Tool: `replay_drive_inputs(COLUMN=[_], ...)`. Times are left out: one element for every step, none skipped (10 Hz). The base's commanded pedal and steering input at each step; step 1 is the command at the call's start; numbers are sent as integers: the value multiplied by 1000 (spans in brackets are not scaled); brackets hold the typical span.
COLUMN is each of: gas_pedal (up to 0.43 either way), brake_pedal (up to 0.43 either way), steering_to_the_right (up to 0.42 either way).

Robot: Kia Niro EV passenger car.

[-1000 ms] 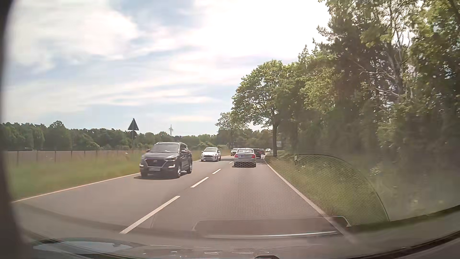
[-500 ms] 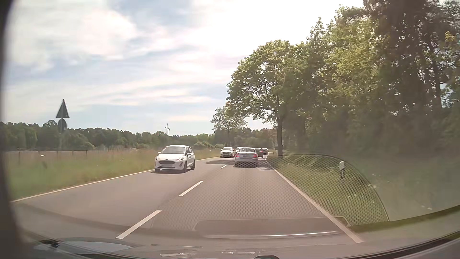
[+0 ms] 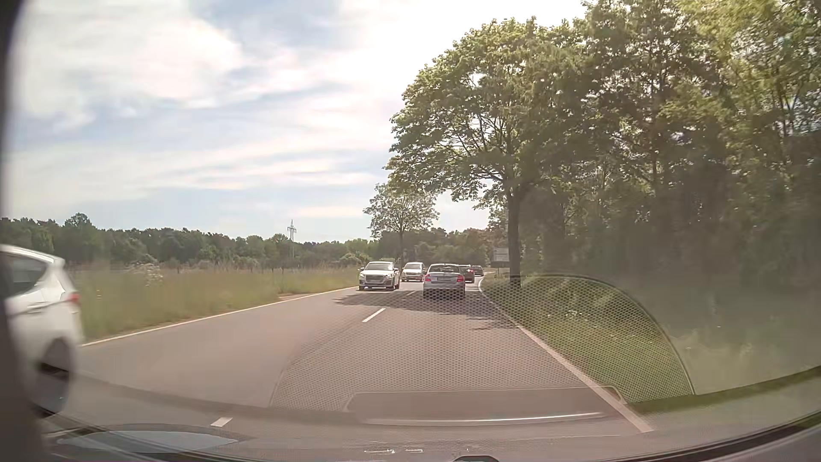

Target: Follow the waypoints while adhering to traffic rules and regulations

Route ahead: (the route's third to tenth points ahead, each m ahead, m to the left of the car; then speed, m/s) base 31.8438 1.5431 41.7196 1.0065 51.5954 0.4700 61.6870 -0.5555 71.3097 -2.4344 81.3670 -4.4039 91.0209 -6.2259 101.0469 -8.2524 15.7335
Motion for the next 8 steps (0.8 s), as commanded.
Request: replay_drive_inputs(gas_pedal=[67,67,67,67,79,79,79,79], brake_pedal=[0,0,0,0,0,0,0,0], steering_to_the_right=[5,5,6,6,6,6,6,7])
